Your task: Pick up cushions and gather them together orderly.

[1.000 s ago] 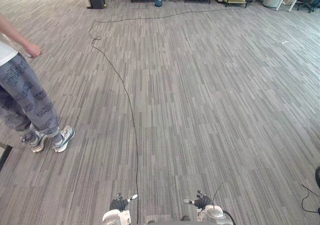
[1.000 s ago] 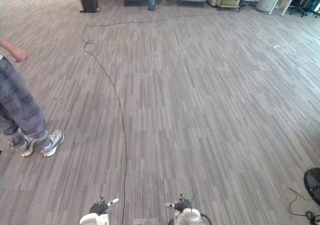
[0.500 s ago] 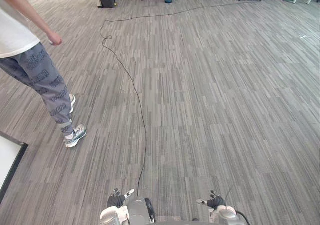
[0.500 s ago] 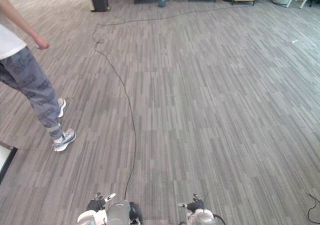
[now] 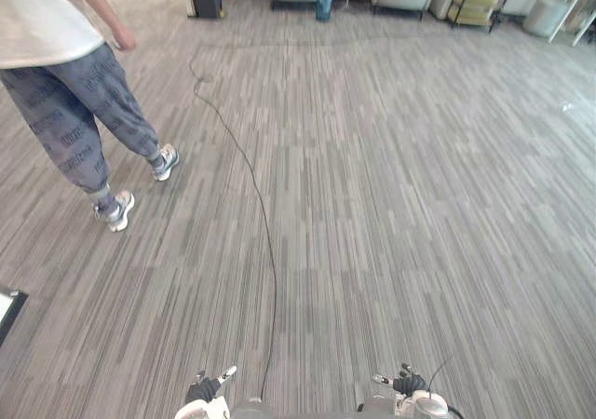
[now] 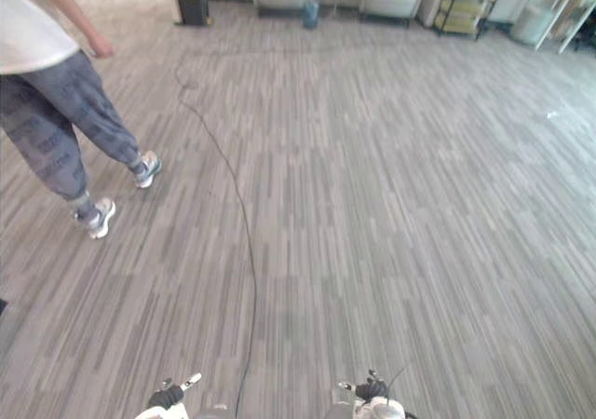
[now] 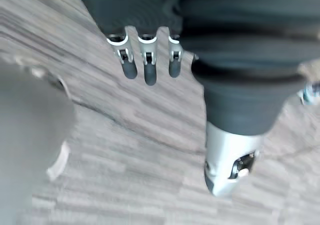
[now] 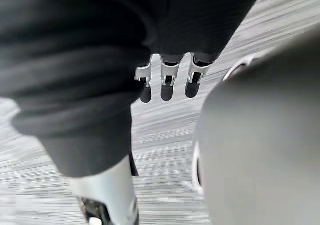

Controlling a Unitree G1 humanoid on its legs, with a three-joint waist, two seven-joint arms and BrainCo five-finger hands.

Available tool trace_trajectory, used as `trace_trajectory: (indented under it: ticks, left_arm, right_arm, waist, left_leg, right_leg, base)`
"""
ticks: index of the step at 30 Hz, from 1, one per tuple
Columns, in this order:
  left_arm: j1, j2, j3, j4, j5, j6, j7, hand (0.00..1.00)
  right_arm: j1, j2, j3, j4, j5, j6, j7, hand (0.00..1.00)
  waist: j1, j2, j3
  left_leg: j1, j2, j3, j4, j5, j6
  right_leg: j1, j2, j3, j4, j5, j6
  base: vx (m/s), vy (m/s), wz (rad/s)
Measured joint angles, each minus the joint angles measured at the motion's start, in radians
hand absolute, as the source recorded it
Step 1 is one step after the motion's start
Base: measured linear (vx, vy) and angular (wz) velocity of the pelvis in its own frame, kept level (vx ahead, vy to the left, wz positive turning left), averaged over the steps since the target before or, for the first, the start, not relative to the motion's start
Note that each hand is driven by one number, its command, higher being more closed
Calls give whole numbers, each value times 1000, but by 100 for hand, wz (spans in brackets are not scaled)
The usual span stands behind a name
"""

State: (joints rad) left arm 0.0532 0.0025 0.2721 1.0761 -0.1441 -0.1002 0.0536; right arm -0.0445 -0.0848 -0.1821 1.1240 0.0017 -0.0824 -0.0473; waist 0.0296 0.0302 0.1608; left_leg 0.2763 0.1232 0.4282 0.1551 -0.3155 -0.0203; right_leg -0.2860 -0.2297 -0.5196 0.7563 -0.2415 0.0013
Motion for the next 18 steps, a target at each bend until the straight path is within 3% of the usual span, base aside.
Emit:
trace_trajectory:
  ticks: [2,3,4,5,6,7,8,9,10,11,12,13,15,16,18]
  left_arm:
    - [-10,3,-18,10,7,0,-4,0]
    - [-13,8,-15,15,7,0,-11,0]
    - [-12,18,-12,15,7,-1,-13,0]
    - [-19,10,4,30,7,-1,-15,0]
    - [-19,-17,26,38,7,-1,-15,0]
    - [-11,-31,26,37,7,-1,-15,0]
    - [-15,-40,26,38,7,-1,-14,0]
    - [-15,-45,26,41,6,-1,-14,0]
    - [-17,-46,26,36,6,-1,-15,0]
    - [-20,-47,27,36,5,-2,-15,0]
    - [-24,-43,28,33,5,-3,-16,0]
    - [-22,-32,36,20,5,-8,-16,0]
    - [-16,-17,43,-9,4,-18,-15,0]
    - [-7,-12,43,-31,3,-23,-15,0]
    - [-7,-19,36,-61,3,-23,-17,0]
  right_arm:
    - [-11,1,2,-19,3,-1,3,0]
    - [-14,4,2,-17,9,0,6,0]
    - [-13,10,3,-15,18,1,7,0]
    - [-22,5,0,-16,29,1,10,0]
    - [-34,-10,-1,-15,30,0,10,0]
    - [-42,-21,-2,-15,27,0,11,0]
    - [-44,-28,-14,-13,19,0,10,0]
    - [-44,-28,-21,-9,18,1,8,0]
    - [-43,-30,-21,0,18,6,3,0]
    - [-43,-29,-17,6,18,12,0,0]
    - [-39,-29,-7,18,17,15,-4,0]
    - [-38,-25,1,39,17,15,-7,0]
    - [-29,-10,10,68,18,21,-12,0]
    - [-30,-8,21,72,18,23,-13,0]
    - [-27,-8,19,72,17,22,-14,0]
  waist:
    - [-25,2,11]
    - [-27,-10,19]
    - [-27,-32,26]
    - [-30,-18,36]
    - [-29,27,25]
    - [-26,53,24]
    - [-27,74,16]
    - [-26,82,17]
    - [-23,95,22]
    - [-20,104,30]
    - [-21,107,45]
    - [-15,88,57]
    - [-4,47,58]
    - [9,31,55]
    - [28,34,54]
  left_leg:
    - [60,7,-9,-57,5,-8]
    - [99,-5,-18,-78,5,-8]
    - [146,-26,-35,-94,4,-8]
    - [202,-15,-59,-106,7,-12]
    - [209,27,-68,-76,25,-42]
    - [188,65,-93,-1,28,-46]
    - [102,123,-144,186,46,-76]
    - [35,158,-181,329,97,-97]
    - [-43,209,-202,503,195,-94]
    - [-96,251,-194,638,217,-100]
    - [-156,302,-157,800,148,-87]
    - [-194,301,-130,859,94,-86]
    - [-291,266,-64,830,22,-72]
    - [-366,238,-37,744,-6,-55]
    - [-484,151,-50,447,8,-43]
  right_leg:
    - [-44,65,-10,-388,142,26]
    - [-44,74,13,-509,204,39]
    - [-39,68,49,-585,228,51]
    - [-40,78,88,-512,342,-14]
    - [-68,94,88,-397,290,-57]
    - [-77,107,80,-338,230,-70]
    - [-74,122,60,-307,170,-73]
    - [-59,141,54,-311,145,-76]
    - [-16,183,53,-344,126,-82]
    - [37,220,62,-386,115,-87]
    - [134,269,71,-463,108,-96]
    - [222,286,89,-520,105,-98]
    - [346,291,117,-611,105,-91]
    - [391,291,138,-651,105,-75]
    - [449,278,173,-693,87,-53]
  base:
    - [585,-136,42]
    - [356,-104,46]
    - [639,-206,39]
    - [631,-222,29]
    - [754,-293,12]
    - [610,-308,0]
    - [610,-341,-5]
    - [603,-320,-12]
    - [593,-230,-18]
    - [600,-164,-22]
    - [598,-138,-20]
    - [575,-117,-16]
    - [558,-91,-23]
    - [474,-45,-49]
    - [463,62,-72]
